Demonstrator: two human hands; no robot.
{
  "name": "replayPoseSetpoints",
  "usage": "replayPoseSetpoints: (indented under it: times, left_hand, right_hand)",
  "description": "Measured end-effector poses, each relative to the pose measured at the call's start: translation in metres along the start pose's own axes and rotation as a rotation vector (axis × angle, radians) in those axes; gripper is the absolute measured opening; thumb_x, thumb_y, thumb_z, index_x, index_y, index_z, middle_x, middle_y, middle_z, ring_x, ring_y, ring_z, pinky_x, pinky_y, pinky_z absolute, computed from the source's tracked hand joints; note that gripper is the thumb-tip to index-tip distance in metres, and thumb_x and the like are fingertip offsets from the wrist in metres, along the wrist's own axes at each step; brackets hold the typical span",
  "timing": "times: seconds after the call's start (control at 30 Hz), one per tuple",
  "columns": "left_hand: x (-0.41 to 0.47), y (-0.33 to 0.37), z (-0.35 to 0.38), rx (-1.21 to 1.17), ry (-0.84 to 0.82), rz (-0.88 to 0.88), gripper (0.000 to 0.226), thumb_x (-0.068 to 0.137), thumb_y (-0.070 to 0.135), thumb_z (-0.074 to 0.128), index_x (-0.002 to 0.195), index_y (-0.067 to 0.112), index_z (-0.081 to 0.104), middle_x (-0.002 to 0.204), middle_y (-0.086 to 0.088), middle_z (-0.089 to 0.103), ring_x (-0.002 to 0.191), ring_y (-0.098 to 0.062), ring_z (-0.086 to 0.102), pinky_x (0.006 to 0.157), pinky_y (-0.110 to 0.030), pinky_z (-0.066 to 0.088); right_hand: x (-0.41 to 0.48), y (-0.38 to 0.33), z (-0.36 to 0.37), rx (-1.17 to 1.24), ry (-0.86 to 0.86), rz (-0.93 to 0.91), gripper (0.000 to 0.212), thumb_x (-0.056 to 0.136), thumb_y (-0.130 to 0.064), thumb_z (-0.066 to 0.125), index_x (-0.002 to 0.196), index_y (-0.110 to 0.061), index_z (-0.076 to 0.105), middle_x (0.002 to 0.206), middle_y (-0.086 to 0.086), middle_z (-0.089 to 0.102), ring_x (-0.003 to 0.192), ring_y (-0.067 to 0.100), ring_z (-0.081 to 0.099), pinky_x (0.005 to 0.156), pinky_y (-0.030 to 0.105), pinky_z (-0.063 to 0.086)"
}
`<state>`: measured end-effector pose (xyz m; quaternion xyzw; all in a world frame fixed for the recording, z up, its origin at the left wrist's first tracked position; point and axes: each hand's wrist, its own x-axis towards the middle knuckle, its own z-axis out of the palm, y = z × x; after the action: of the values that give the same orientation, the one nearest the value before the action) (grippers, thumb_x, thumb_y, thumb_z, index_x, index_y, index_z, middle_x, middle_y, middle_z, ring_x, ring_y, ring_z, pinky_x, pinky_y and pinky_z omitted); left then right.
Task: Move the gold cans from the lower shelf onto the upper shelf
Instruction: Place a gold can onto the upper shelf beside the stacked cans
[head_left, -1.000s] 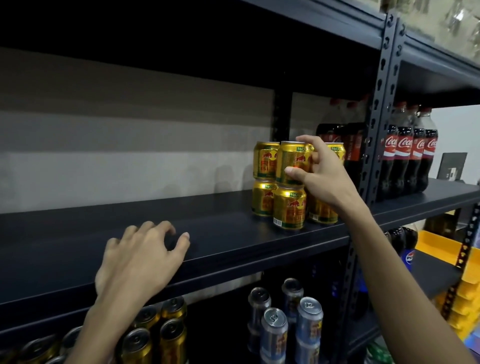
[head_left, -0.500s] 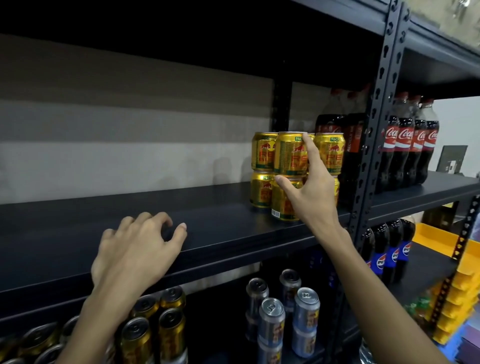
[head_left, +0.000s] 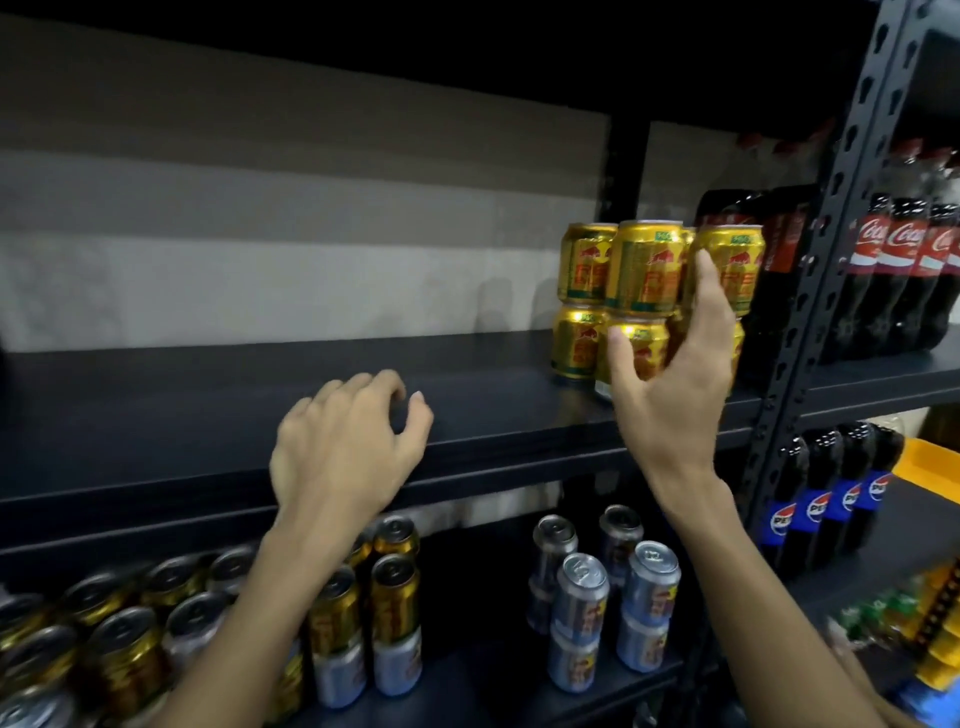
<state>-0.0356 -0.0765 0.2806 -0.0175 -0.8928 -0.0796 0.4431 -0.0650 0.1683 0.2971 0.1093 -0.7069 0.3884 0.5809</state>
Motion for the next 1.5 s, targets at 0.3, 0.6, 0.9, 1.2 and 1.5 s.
replayPoseSetpoints:
  times: [0.3, 0.6, 0.9, 1.2, 1.5]
  left_hand:
    - [-0.129, -0.049, 0.082, -0.371, 0.427, 0.412, 0.025, 0.083, 0.007, 0.056, 0.107, 0.013, 0.062, 0.127, -0.011, 0.058, 0.116, -0.028, 0.057, 0.103, -0.037, 0.038]
    - [-0.273, -0.142, 0.175, -0.305, -0.279, 0.018, 0.034, 0.088, 0.020, 0.044, 0.106, 0.006, 0.069, 0.109, 0.002, 0.050, 0.094, -0.021, 0.056, 0.083, -0.027, 0.043]
    - [-0.281, -0.149, 0.200, -0.306, -0.440, -0.016, 0.032, 0.087, 0.021, 0.043, 0.104, 0.008, 0.068, 0.105, 0.000, 0.057, 0.091, -0.019, 0.060, 0.074, -0.027, 0.051]
    - [-0.283, -0.152, 0.205, -0.334, -0.407, -0.019, 0.030, 0.087, 0.016, 0.045, 0.104, 0.004, 0.068, 0.104, -0.003, 0.058, 0.091, -0.021, 0.061, 0.075, -0.030, 0.052]
    - [-0.285, -0.149, 0.196, -0.334, -0.354, -0.004, 0.032, 0.088, 0.017, 0.045, 0.106, 0.006, 0.069, 0.111, -0.002, 0.056, 0.093, -0.021, 0.064, 0.078, -0.026, 0.051]
  right_hand:
    - [-0.196, -0.001, 0.036, 0.278, -0.324, -0.064, 0.040, 0.091, -0.013, 0.062, 0.130, -0.011, 0.057, 0.131, 0.005, 0.056, 0.127, 0.015, 0.054, 0.104, 0.030, 0.047]
    - [-0.271, 0.040, 0.087, 0.224, -1.035, 0.443, 0.067, 0.096, -0.026, 0.067, 0.150, -0.045, 0.034, 0.145, -0.013, 0.036, 0.134, 0.003, 0.041, 0.111, 0.028, 0.041]
    - [-0.293, 0.036, 0.125, 0.161, -1.085, 0.454, 0.080, 0.087, -0.030, 0.078, 0.150, -0.044, 0.030, 0.154, -0.004, 0.034, 0.139, 0.020, 0.044, 0.113, 0.032, 0.041]
    - [-0.304, 0.033, 0.139, 0.108, -0.995, 0.447, 0.078, 0.086, -0.026, 0.080, 0.144, -0.043, 0.029, 0.139, -0.002, 0.042, 0.126, 0.024, 0.055, 0.101, 0.039, 0.051]
    - [-0.305, 0.032, 0.132, 0.236, -0.922, 0.448, 0.082, 0.090, -0.018, 0.074, 0.135, -0.066, 0.024, 0.138, -0.008, 0.041, 0.124, 0.005, 0.050, 0.108, 0.034, 0.047]
